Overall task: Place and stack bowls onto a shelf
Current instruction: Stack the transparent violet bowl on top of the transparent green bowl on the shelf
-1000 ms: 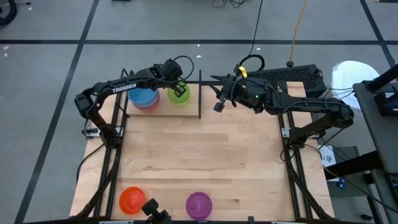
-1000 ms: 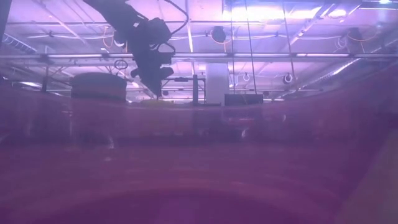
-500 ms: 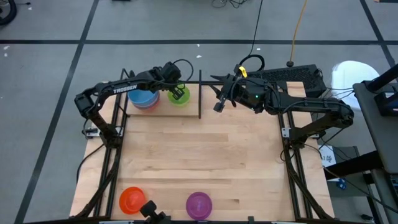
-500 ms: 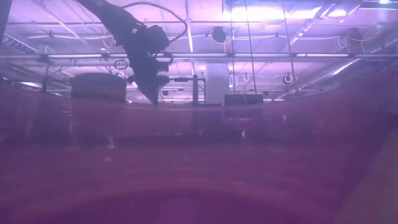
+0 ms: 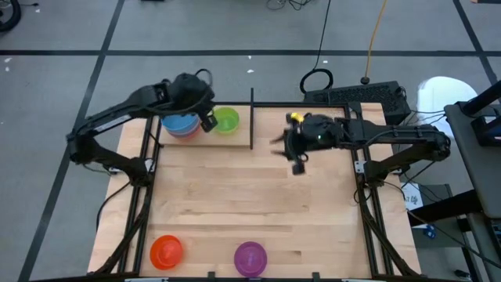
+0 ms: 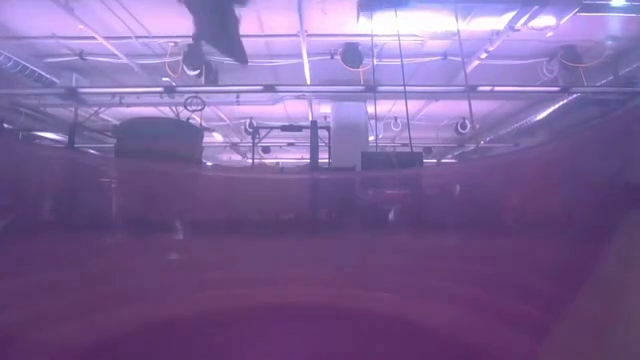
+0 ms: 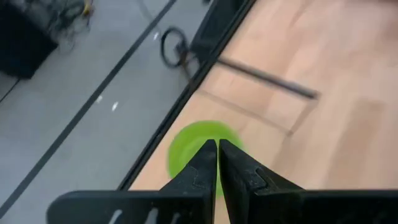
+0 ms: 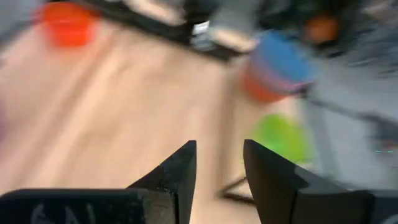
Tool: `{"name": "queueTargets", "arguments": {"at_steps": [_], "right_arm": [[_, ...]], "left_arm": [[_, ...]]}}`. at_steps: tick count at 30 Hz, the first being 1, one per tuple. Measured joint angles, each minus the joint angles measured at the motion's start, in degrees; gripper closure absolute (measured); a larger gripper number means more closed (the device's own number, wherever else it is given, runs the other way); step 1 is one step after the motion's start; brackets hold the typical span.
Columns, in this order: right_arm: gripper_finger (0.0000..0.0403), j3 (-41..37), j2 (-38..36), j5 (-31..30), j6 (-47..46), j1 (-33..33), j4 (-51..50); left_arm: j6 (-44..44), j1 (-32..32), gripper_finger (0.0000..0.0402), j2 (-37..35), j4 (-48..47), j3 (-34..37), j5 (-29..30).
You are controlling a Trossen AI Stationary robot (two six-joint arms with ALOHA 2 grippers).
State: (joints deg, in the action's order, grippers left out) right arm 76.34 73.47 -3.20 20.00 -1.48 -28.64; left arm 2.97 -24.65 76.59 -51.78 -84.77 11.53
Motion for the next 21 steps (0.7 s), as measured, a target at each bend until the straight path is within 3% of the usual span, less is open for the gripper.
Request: {"name": "queueTargets", "arguments": {"at_steps": [6, 10, 16, 21], "right_arm": [[0.0275, -0.01, 1.63, 12.86, -4.65, 3.23, -11.99], [0.0275, -0.04, 4.57, 18.53, -8.79, 5.28, -13.15], [0.0275, -0.07, 11.44, 20.10, -15.55, 8.20, -8.67], [0.0275, -0.06, 16.78, 23.83, -25.73, 9.90, 0.86]], "left_arm": [[-6.12, 5.04, 0.0377, -8.10, -1.30, -0.09, -0.11], [-8.94, 7.24, 0.0376, -12.07, -2.59, -0.09, -0.12], [-9.41, 9.52, 0.0376, -15.90, -6.85, -0.09, 0.03], [-7.73, 9.84, 0.0376, -17.52, -12.44, -0.09, 0.08]]}}
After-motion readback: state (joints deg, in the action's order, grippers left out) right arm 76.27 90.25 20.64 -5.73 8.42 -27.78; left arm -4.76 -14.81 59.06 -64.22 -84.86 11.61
